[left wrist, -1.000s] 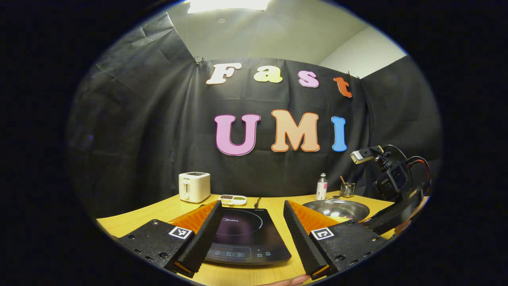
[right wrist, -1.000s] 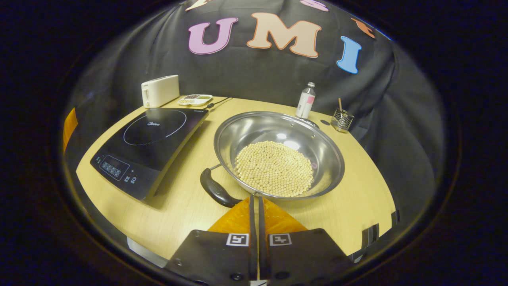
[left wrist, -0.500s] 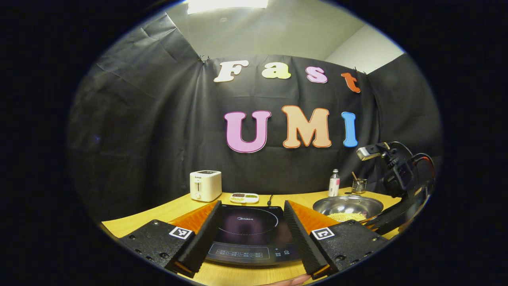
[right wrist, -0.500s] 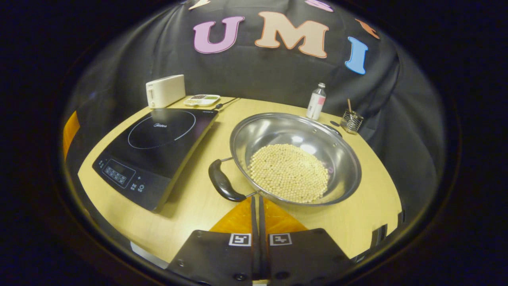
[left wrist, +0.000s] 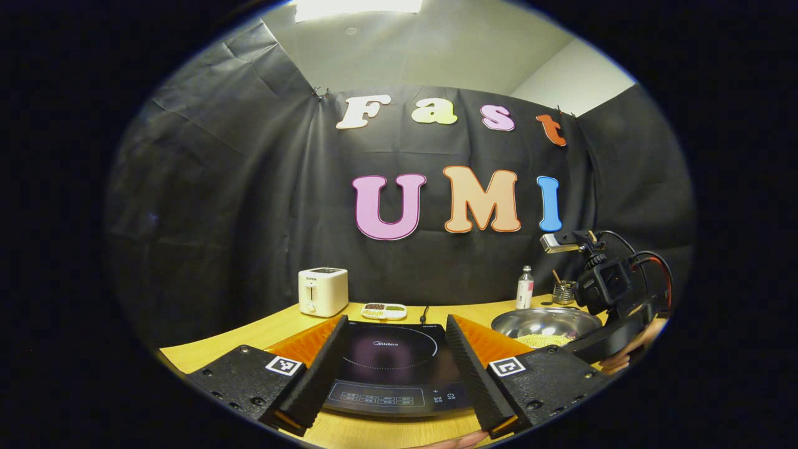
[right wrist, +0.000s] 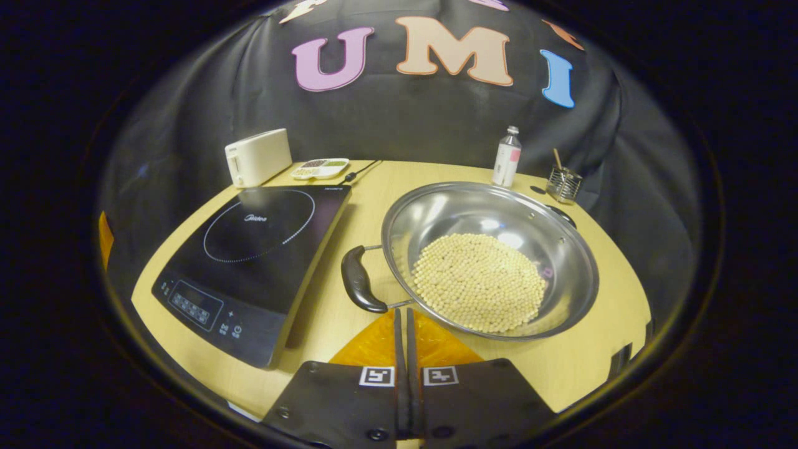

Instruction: First push the handle of the pot to place it horizontally, then grasp the pot with both hands and set it on the induction cooktop.

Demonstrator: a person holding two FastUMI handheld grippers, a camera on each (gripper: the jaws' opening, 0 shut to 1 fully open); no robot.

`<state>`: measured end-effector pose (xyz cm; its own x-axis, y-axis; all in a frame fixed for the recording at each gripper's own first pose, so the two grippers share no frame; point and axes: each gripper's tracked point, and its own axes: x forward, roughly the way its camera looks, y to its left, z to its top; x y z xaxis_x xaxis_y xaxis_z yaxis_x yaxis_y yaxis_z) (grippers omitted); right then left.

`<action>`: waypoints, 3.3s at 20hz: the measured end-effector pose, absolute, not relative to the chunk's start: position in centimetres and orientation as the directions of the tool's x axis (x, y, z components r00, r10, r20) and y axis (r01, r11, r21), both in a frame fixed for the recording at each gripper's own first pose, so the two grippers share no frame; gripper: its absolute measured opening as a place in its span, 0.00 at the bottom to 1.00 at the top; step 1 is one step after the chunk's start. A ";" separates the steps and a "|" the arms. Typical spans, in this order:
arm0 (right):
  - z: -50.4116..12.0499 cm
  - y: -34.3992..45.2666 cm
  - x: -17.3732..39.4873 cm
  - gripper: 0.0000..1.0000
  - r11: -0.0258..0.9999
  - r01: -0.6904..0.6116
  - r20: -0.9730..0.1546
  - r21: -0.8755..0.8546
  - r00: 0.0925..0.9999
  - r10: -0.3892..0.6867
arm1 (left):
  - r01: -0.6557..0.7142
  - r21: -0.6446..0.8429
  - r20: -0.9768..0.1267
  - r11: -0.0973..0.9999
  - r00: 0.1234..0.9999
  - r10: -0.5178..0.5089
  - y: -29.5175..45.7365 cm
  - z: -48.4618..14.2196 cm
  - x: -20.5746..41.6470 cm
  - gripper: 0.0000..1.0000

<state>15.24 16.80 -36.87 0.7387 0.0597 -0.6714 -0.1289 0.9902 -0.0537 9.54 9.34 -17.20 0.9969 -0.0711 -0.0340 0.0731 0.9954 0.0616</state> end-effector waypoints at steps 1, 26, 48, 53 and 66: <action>-37.0 16.9 15.6 0.03 0.992 -0.118 -0.671 -0.051 0.740 0.054 | 0.078 0.058 -0.034 0.995 0.996 -0.076 9.1 -17.2 9.5 0.94; -35.5 19.7 16.3 0.03 0.993 -0.092 -0.576 0.073 0.809 0.117 | 0.119 -0.091 -0.112 0.989 0.985 -0.129 7.3 -19.0 9.4 0.89; -27.2 -7.2 21.8 0.80 0.982 -0.030 -0.374 -0.188 0.927 -0.043 | 0.122 -0.109 -0.216 0.986 0.966 -0.144 -6.4 -21.9 14.8 0.93; -29.9 -9.0 24.9 0.82 0.993 -0.026 -0.433 -0.117 0.901 -0.028 | 0.113 -0.092 -0.309 0.989 0.941 -0.136 -7.9 -25.5 18.5 0.94; -36.8 -9.2 31.1 0.83 0.997 -0.040 -0.569 -0.071 0.822 -0.007 | -0.001 0.012 -0.512 1.000 0.859 0.007 -7.0 -34.9 24.0 0.94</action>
<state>31.13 -9.24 -36.81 0.8223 -0.0072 -0.5690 -0.0404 0.9967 -0.0710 24.01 -6.98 -34.86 0.8587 0.0070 -0.5124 -0.0012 0.9999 0.0117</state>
